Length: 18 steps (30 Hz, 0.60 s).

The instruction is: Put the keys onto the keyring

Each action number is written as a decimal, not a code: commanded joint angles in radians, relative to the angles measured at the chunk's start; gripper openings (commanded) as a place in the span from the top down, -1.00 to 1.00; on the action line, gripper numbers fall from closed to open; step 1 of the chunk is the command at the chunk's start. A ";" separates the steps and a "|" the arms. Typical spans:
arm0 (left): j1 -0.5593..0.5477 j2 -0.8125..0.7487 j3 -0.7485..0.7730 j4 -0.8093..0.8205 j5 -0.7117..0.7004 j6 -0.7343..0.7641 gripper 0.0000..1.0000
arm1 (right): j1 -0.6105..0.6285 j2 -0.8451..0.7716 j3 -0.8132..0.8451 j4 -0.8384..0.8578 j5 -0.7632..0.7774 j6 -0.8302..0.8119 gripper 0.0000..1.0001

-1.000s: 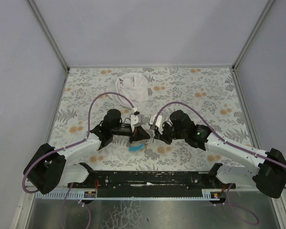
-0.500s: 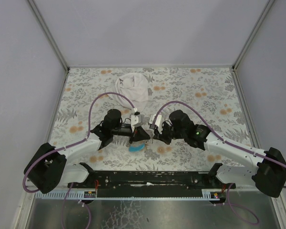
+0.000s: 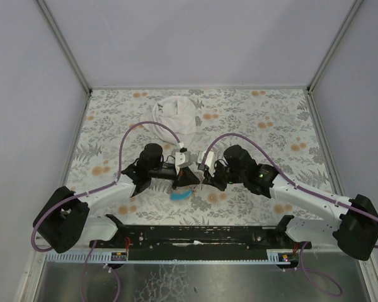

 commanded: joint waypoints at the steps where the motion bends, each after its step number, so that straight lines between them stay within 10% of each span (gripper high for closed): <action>1: -0.032 0.013 0.049 0.000 -0.011 0.042 1.00 | 0.002 -0.006 0.050 0.110 -0.063 -0.005 1.00; 14: -0.032 -0.018 0.010 0.060 -0.061 0.017 1.00 | 0.001 -0.069 0.013 0.102 0.001 -0.035 1.00; 18: -0.020 -0.029 -0.008 0.104 -0.054 -0.006 1.00 | 0.002 -0.108 -0.014 0.102 0.006 -0.041 0.35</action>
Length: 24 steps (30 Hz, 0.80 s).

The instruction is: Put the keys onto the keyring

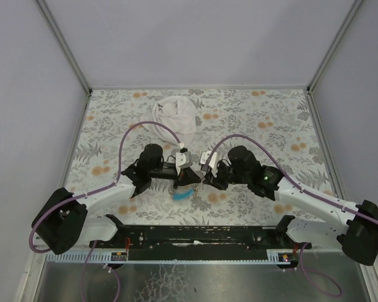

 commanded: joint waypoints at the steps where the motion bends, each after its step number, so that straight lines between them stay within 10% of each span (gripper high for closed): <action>1: 0.007 -0.022 -0.026 0.114 -0.008 -0.030 1.00 | 0.003 -0.072 -0.006 0.106 -0.015 -0.018 0.29; 24: 0.085 -0.092 -0.114 0.209 -0.367 -0.152 1.00 | 0.001 0.035 -0.145 0.191 -0.112 0.140 0.20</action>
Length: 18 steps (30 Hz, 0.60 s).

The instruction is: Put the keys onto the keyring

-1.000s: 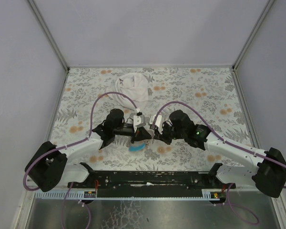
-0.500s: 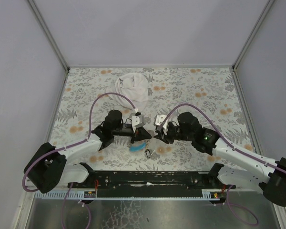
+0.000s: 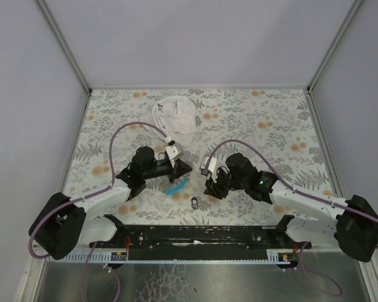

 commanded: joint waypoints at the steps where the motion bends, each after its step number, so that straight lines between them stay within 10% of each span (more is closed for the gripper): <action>1: 0.026 -0.069 -0.046 0.133 -0.155 -0.073 1.00 | 0.003 0.042 -0.038 0.117 -0.105 0.046 0.20; 18: 0.044 -0.210 -0.186 0.235 -0.408 -0.192 1.00 | 0.076 0.256 -0.117 0.363 -0.220 -0.020 0.38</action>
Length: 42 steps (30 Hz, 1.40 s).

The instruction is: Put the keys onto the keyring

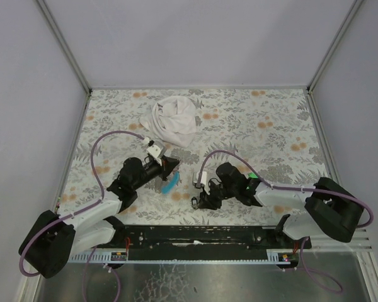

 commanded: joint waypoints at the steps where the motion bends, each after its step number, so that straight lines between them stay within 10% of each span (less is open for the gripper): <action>1: 0.008 -0.009 -0.004 0.105 -0.052 -0.013 1.00 | 0.028 0.031 0.005 0.095 -0.035 -0.035 0.38; 29: 0.009 0.034 0.014 0.111 -0.006 -0.006 1.00 | 0.068 0.133 0.029 0.099 0.040 -0.088 0.51; 42: 0.009 0.048 0.022 0.112 0.023 -0.005 1.00 | 0.068 0.126 0.020 0.137 0.064 -0.074 0.95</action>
